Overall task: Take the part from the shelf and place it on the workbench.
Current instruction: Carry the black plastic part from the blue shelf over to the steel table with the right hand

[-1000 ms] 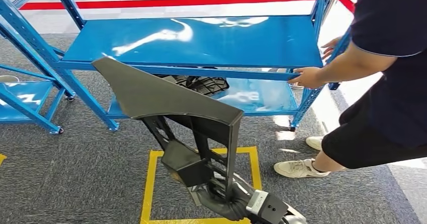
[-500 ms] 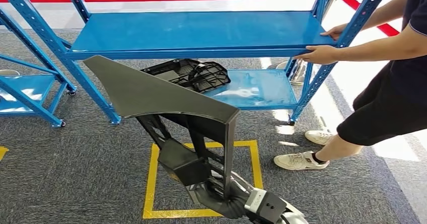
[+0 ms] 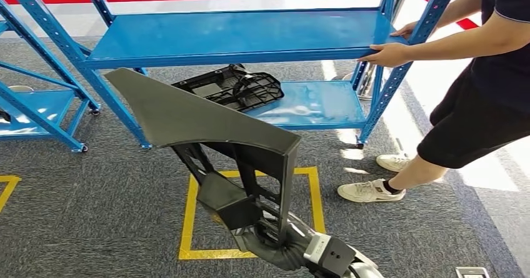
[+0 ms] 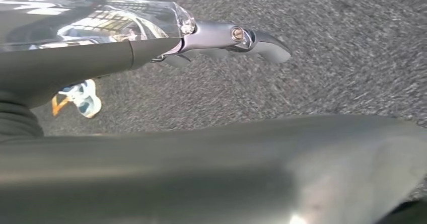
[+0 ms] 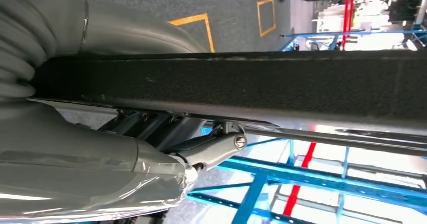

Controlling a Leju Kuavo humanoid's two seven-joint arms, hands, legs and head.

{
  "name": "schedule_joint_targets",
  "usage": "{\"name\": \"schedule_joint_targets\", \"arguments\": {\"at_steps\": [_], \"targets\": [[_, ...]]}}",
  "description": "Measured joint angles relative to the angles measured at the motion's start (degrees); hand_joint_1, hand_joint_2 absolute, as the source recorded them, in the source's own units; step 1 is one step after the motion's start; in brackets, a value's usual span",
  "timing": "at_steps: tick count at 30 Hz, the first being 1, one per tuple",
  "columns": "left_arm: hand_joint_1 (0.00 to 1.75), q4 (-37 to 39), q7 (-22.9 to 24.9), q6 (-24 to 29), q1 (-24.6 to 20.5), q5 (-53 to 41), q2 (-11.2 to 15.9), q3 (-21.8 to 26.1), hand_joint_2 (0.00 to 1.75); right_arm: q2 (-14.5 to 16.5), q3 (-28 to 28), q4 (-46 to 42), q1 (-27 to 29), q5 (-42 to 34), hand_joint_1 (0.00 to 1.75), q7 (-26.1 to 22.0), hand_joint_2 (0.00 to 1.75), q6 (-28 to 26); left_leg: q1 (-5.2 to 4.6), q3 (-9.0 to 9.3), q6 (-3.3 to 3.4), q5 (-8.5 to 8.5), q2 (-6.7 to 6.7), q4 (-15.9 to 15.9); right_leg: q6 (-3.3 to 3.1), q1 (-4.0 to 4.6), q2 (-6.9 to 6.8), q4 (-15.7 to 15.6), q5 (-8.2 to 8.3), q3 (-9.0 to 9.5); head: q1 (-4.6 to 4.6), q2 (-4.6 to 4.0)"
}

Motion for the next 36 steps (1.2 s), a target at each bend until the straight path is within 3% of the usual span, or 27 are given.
{"name": "schedule_joint_targets", "arguments": {"at_steps": [1,3,5,6,8,10,11,12,14,15,17,19,21,24,25,26,28,30,32,34,36], "targets": [[0.00,0.0,0.1,0.0,0.0,0.0,0.0,0.0,1.75,0.0,0.0,0.0,0.0,0.5,1.75,-0.2,1.75,-0.3,-0.20,1.05,0.32,-0.06,-0.07,-1.9,0.29,-0.05,-0.02,0.0,0.21,-0.14,0.00,0.00],[0.00,0.0,0.2,0.0,0.0,0.0,0.1,0.0,1.75,0.1,0.0,0.0,0.0,1.3,1.75,-0.5,1.75,-0.7,-0.36,1.28,0.56,-0.17,-0.09,-3.1,0.95,-0.10,-0.07,0.0,0.64,-0.43,-0.01,0.00],[0.00,0.0,0.2,0.0,0.0,0.0,0.1,0.0,1.75,0.1,0.0,-0.1,0.0,1.9,1.75,-0.6,1.75,-1.1,-0.06,1.35,0.95,0.19,-0.11,-4.2,1.42,-0.05,0.09,1.1,-0.40,-1.16,0.04,0.00],[0.00,0.0,0.3,0.0,-0.1,0.0,0.1,0.0,1.75,0.1,0.0,-0.1,0.0,2.1,1.75,-0.6,1.75,-1.2,0.13,1.35,1.21,0.40,-0.17,-4.7,1.57,-0.02,0.21,3.1,-1.84,-2.07,0.08,0.00],[0.00,0.0,0.3,0.0,0.0,0.0,0.1,-0.1,1.75,0.1,0.0,-0.1,0.2,2.4,1.75,-0.7,1.75,-1.3,0.23,0.97,1.57,0.67,-0.34,-4.7,1.79,-0.10,0.43,10.0,-5.66,-5.00,0.14,0.00],[0.00,0.0,0.3,0.0,0.2,0.0,0.1,-0.1,1.75,0.1,0.0,0.0,0.5,2.5,1.75,-0.7,1.75,-1.4,0.23,0.59,1.60,0.70,-0.69,-4.3,2.09,-0.19,0.47,15.4,-7.29,-7.11,0.15,0.00],[0.00,0.0,0.3,0.0,0.2,0.0,0.1,-0.1,1.75,0.1,0.0,0.0,0.6,2.6,1.75,-0.7,1.75,-1.5,0.26,0.46,1.55,0.66,-1.01,-4.0,2.25,-0.27,0.51,15.3,-6.52,-6.83,0.15,0.00],[0.00,0.0,0.3,0.0,0.2,0.0,0.1,-0.1,1.75,0.1,0.0,0.0,0.8,2.6,1.75,-0.7,1.75,-1.6,0.32,0.36,1.42,0.57,-1.45,-3.7,2.42,-0.39,0.67,13.0,-4.80,-5.55,0.15,0.00],[0.00,0.0,0.3,-0.1,0.0,0.0,0.1,-0.1,1.75,0.1,0.0,0.0,0.9,2.8,1.75,-0.7,1.75,-1.6,0.42,-0.08,0.80,0.13,-2.42,-2.8,2.64,-0.73,2.56,5.9,-1.38,-2.07,0.15,0.00],[0.00,0.0,0.3,-0.1,-0.1,0.0,0.1,-0.1,1.75,0.1,0.0,0.0,0.9,2.8,1.75,-0.7,1.75,-1.6,0.43,-0.61,0.46,-0.07,-2.90,-2.2,2.53,-0.85,3.62,3.3,-0.73,-0.92,0.13,0.00],[0.00,0.0,0.3,-0.1,-0.3,0.0,0.1,-0.1,1.75,0.0,0.0,0.0,1.1,2.9,1.75,-0.7,1.75,-1.7,0.48,-1.80,-0.16,-0.12,-3.84,-1.2,2.10,-0.86,4.72,2.1,-1.09,-0.60,0.08,0.00],[0.00,0.0,0.3,-0.1,-0.1,0.0,0.1,-0.1,1.75,0.1,0.0,0.0,1.1,3.0,1.75,-0.7,1.75,-1.7,0.64,-2.49,-0.66,-0.09,-4.43,-0.9,1.56,-0.88,3.67,2.0,-1.13,-0.84,0.05,0.00],[0.00,0.0,0.3,-0.1,0.0,0.0,0.1,-0.1,1.75,0.1,0.0,-0.1,1.1,3.0,1.75,-0.8,1.75,-1.7,0.65,-3.82,-1.26,-1.83,-3.18,1.5,1.04,-1.06,2.28,1.9,-1.03,-0.89,0.04,0.00],[0.00,0.0,0.3,-0.1,-0.2,0.0,0.1,-0.1,1.75,0.2,0.0,-0.1,1.2,3.1,1.75,-0.8,1.75,-1.7,0.83,-8.63,-2.06,-6.64,-1.07,11.7,0.65,-0.97,-0.13,1.9,-1.13,-0.97,0.04,0.00],[0.00,0.0,0.3,-0.1,-0.2,0.0,0.1,-0.1,1.75,0.2,0.0,-0.1,1.2,3.1,1.75,-0.8,1.75,-1.7,0.86,-9.74,-2.15,-7.15,-0.91,14.1,0.59,-0.90,-0.90,1.9,-1.16,-0.97,0.04,0.00],[0.00,0.0,0.3,-0.1,-0.1,0.0,0.1,-0.1,1.75,0.2,0.0,-0.1,1.2,3.1,1.75,-0.8,1.75,-1.7,0.87,-9.91,-2.11,-6.61,-0.80,14.5,0.54,-0.83,-1.58,1.9,-1.20,-0.93,0.04,0.00],[0.00,0.0,0.3,-0.1,0.0,0.0,0.1,-0.1,1.75,0.2,0.0,-0.1,1.1,3.1,1.75,-0.8,1.75,-1.7,0.69,-7.24,-1.56,-2.88,-0.03,9.1,0.47,-0.66,-2.79,1.9,-1.29,-0.74,0.04,0.00],[0.00,0.0,0.3,-0.1,-0.1,0.0,0.1,-0.1,1.75,0.2,0.0,-0.2,1.0,3.1,1.75,-0.8,1.75,-1.7,0.06,-3.87,-0.65,0.06,2.20,2.1,0.53,-0.44,-3.77,1.9,-1.39,-0.63,0.04,0.00],[0.00,0.0,0.3,-0.1,-0.2,0.0,0.2,-0.1,1.75,0.3,0.0,-0.3,1.0,3.1,1.75,-0.8,1.75,-1.7,-0.50,-2.93,-0.05,0.45,3.37,-0.5,0.76,-0.25,-4.76,1.9,-1.39,-0.72,0.05,0.00],[0.00,0.0,0.4,-0.1,0.0,0.0,0.2,-0.1,1.75,0.3,0.0,-0.4,1.0,3.1,1.75,-0.8,1.75,-1.7,-0.41,-3.02,0.42,0.70,2.43,-1.1,1.26,-0.25,-5.65,2.0,-1.50,-0.66,0.05,0.00],[0.00,0.0,0.4,-0.1,0.1,0.0,0.2,-0.1,1.75,0.4,0.0,-0.5,0.9,3.2,1.75,-0.8,1.75,-1.7,-0.06,-2.76,1.07,1.27,1.40,-1.9,1.73,-0.18,-3.99,3.9,-3.03,-1.16,0.10,0.00]]}}
